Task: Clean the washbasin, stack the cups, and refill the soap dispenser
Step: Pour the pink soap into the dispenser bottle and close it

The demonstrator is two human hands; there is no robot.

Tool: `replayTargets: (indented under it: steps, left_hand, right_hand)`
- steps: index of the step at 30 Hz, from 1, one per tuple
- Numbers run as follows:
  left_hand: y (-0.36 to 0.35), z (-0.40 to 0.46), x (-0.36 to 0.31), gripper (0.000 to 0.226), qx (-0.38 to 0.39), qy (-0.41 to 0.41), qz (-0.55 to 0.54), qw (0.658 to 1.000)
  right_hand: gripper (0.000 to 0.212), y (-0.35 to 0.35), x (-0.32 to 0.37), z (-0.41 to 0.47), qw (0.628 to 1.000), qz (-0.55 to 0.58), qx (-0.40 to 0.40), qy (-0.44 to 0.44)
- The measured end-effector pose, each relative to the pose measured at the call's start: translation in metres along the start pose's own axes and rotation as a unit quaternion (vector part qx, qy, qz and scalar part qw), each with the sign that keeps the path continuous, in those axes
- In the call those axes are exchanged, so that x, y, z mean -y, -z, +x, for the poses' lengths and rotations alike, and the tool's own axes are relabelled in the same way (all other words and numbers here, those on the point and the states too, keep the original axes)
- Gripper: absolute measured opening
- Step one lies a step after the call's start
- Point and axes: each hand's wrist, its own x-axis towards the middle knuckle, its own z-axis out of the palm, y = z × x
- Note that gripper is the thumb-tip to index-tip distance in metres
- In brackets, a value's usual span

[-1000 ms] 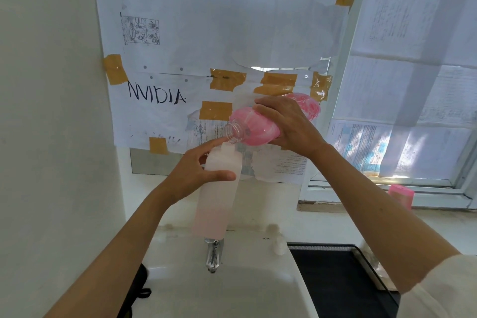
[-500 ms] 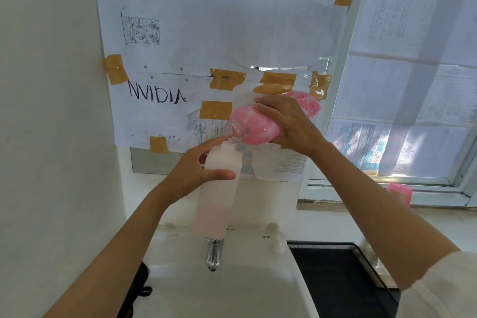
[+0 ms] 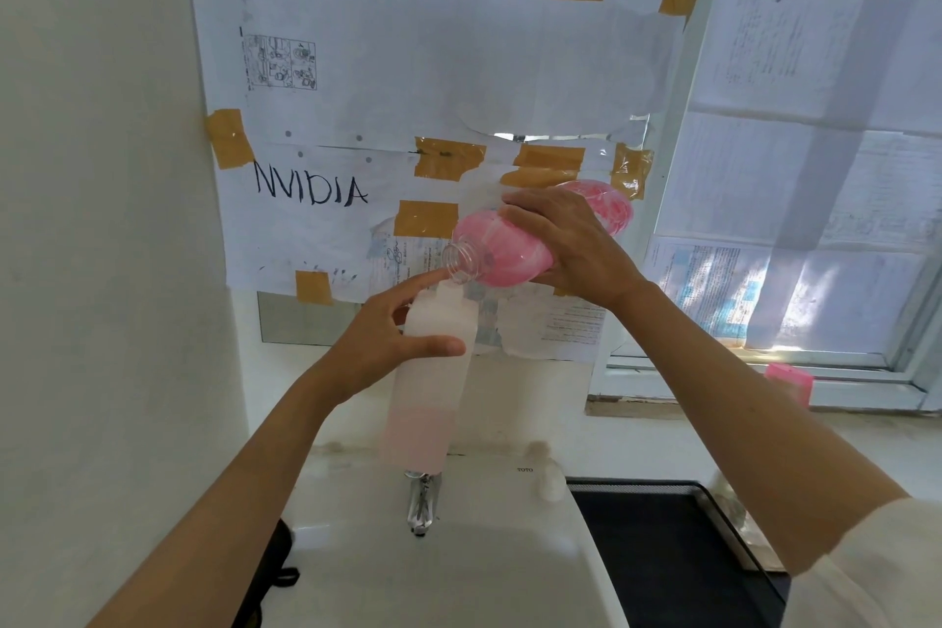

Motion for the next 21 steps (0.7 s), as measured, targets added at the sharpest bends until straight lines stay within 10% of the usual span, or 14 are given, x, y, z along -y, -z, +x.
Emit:
replayTargets:
  steps: [21]
  left_hand:
    - [0.0010, -0.0016, 0.0044, 0.065, -0.004, 0.002, 0.006, 1.000]
  right_hand:
    - [0.071, 0.0011, 0.0017, -0.0001, 1.000, -0.012, -0.006, 0.009]
